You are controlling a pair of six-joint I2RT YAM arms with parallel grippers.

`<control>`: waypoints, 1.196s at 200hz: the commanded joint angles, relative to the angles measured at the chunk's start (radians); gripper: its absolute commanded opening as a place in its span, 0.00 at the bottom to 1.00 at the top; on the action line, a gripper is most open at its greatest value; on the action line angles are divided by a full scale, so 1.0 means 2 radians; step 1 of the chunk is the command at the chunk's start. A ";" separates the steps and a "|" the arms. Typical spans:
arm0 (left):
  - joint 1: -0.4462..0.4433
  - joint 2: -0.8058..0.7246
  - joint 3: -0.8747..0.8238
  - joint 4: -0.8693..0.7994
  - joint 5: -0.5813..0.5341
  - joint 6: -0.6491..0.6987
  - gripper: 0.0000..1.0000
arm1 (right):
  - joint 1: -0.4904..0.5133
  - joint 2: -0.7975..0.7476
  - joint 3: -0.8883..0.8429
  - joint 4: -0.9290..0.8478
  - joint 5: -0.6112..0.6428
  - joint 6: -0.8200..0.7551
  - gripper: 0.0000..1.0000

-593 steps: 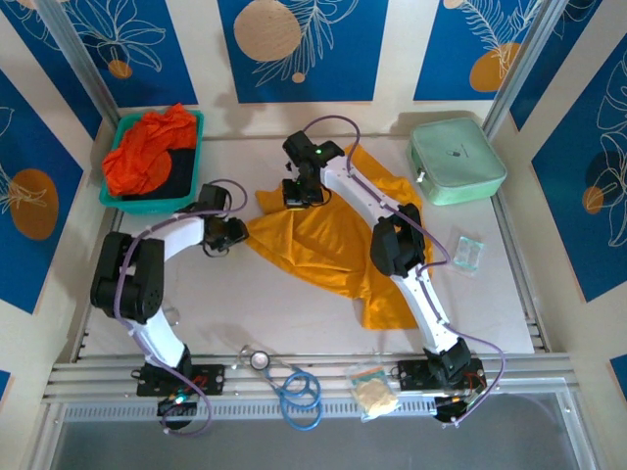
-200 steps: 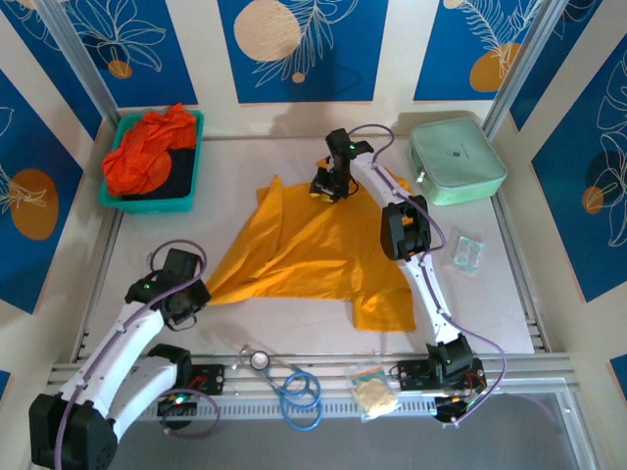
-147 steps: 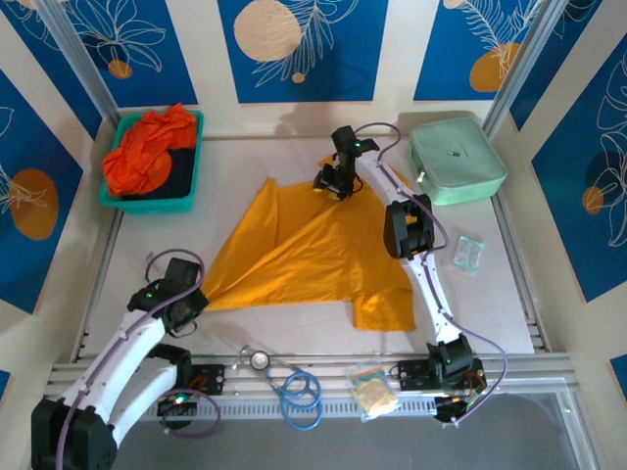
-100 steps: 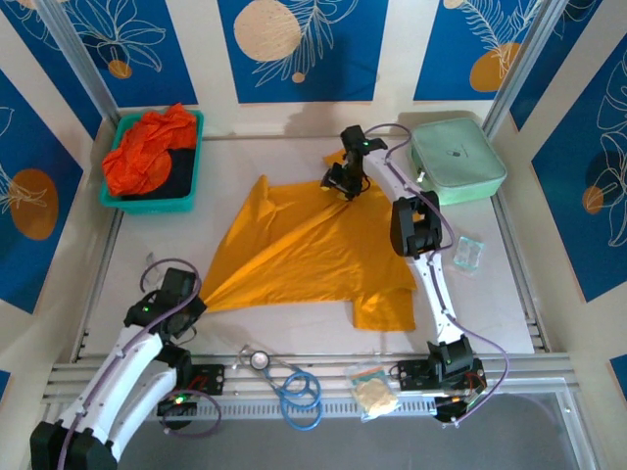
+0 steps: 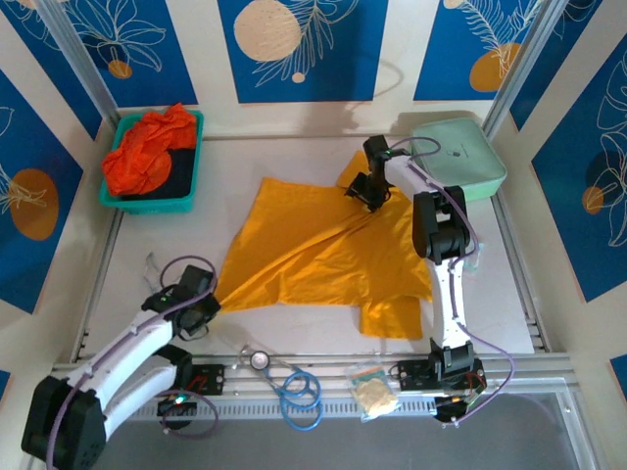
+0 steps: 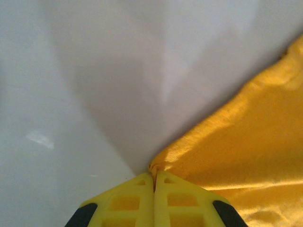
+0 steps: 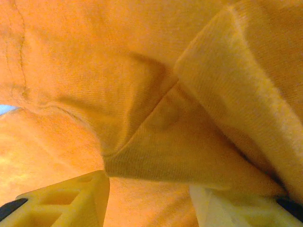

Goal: Fold and stack the t-shirts

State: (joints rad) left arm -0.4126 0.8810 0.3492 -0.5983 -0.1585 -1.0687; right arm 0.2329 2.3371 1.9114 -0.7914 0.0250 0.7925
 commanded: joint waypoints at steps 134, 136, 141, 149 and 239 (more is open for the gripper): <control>-0.035 0.303 0.409 -0.048 -0.040 0.253 0.81 | 0.095 0.023 0.151 -0.122 0.008 -0.097 0.51; -0.034 0.314 0.417 -0.043 -0.037 0.258 0.80 | 0.095 0.019 0.147 -0.121 0.008 -0.097 0.51; -0.030 0.340 0.437 -0.034 -0.032 0.270 0.80 | 0.096 0.011 0.135 -0.117 0.010 -0.098 0.51; -0.023 0.381 0.471 -0.026 -0.027 0.286 0.79 | 0.095 -0.003 0.111 -0.108 0.011 -0.099 0.51; 0.049 0.726 0.813 -0.062 0.049 0.414 0.67 | 0.060 -0.217 -0.190 -0.013 0.018 -0.109 0.50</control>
State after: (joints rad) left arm -0.3309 2.2192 1.8565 -0.6662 -0.1593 -0.3443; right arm 0.3813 2.0006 1.6157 -0.8688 0.0750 0.5900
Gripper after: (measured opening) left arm 0.688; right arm 0.503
